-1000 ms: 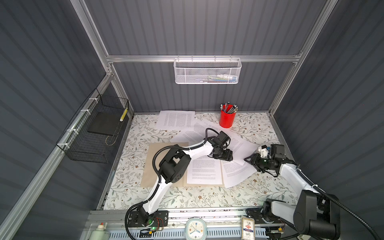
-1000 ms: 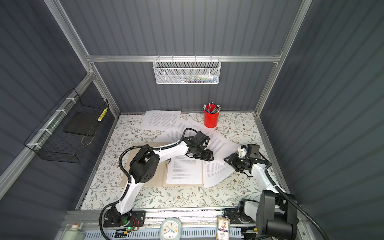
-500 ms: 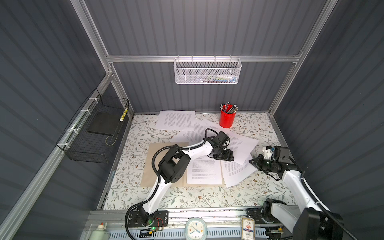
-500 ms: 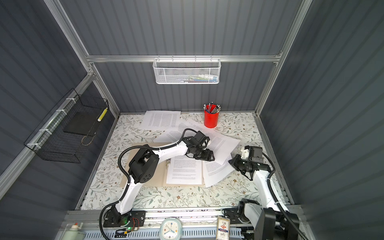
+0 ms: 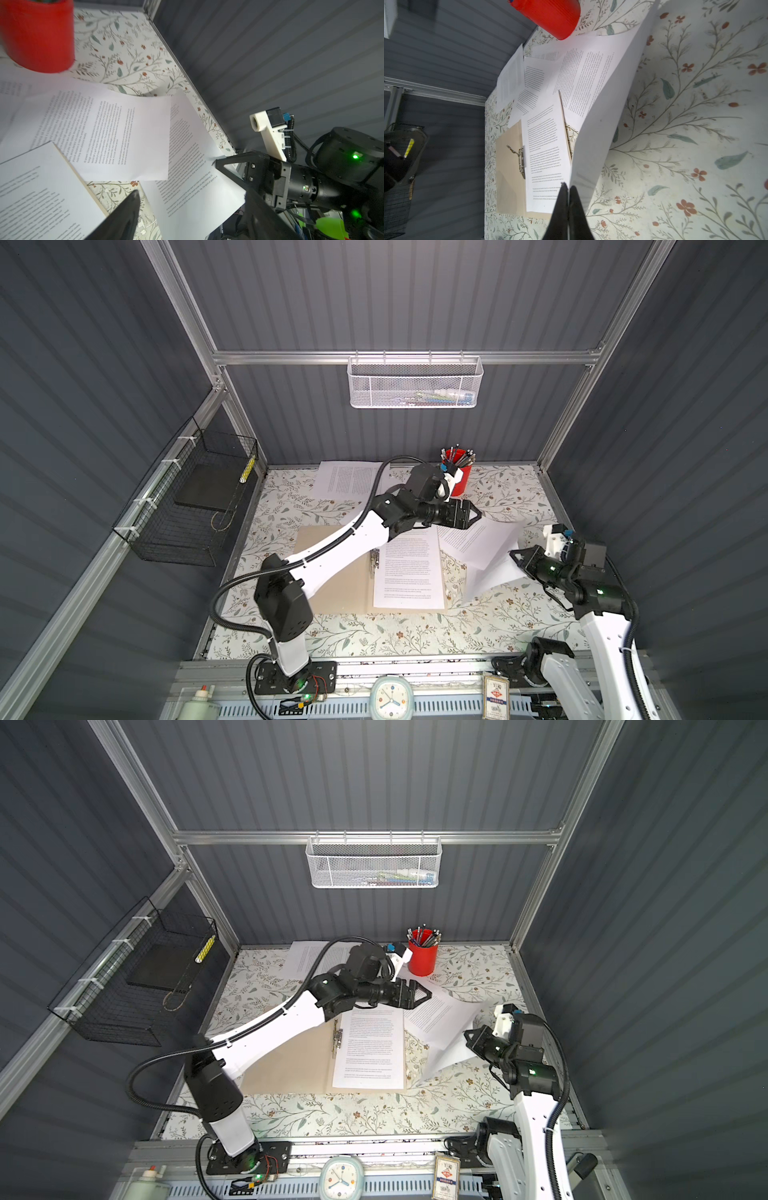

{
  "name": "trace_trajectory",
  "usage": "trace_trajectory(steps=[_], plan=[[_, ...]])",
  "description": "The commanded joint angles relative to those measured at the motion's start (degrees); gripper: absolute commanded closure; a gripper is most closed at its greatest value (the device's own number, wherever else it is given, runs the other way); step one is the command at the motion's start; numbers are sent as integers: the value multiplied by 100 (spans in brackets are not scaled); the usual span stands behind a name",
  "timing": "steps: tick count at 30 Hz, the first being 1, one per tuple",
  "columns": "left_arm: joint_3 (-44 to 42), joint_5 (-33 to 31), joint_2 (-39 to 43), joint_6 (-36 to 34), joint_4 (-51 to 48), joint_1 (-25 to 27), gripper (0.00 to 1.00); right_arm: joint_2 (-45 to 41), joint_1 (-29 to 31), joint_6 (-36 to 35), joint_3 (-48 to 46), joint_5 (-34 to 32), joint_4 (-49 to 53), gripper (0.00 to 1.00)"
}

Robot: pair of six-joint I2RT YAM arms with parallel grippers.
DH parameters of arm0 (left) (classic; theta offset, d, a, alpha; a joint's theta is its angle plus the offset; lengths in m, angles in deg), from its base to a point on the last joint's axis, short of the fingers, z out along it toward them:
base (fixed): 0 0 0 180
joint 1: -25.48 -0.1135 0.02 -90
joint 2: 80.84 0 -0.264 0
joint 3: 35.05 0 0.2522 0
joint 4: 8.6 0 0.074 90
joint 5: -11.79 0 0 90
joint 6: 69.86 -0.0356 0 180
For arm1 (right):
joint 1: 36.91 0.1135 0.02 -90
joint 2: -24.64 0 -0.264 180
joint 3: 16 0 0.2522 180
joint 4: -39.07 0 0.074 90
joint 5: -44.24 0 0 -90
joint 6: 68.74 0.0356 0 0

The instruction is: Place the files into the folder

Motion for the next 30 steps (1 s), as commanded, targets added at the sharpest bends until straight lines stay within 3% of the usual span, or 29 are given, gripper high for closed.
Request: trace_trajectory(steps=[1,3,6,11,17,21,25,30], plan=[[-616,-1063,437,-280,-348,-101,11,-254,2,219,451,229,71,100],[-1052,-1525,838,-351,-360,-135,1,-213,89,363,723,284,-90,100],[-1792,-2142,1432,-472,-378,-180,0,102,530,679,1013,338,-539,100],[-2353,-2965,2112,-209,-1118,-481,0,1079,2207,838,1799,-485,-1216,100],[-2740,-2530,2651,85,-1781,-1577,0,2814,3097,1404,2678,72,-2675,100],[-2841,-2241,2849,-25,-2094,-2111,0,3230,3296,1472,3051,-40,-3016,100],[-2880,-2292,2951,-236,-2357,-2251,0,3170,3275,1414,2587,-504,-3057,100],[-3015,-2367,2933,-404,-2529,-2330,0,3003,3162,1688,1193,-1021,-3448,100]])
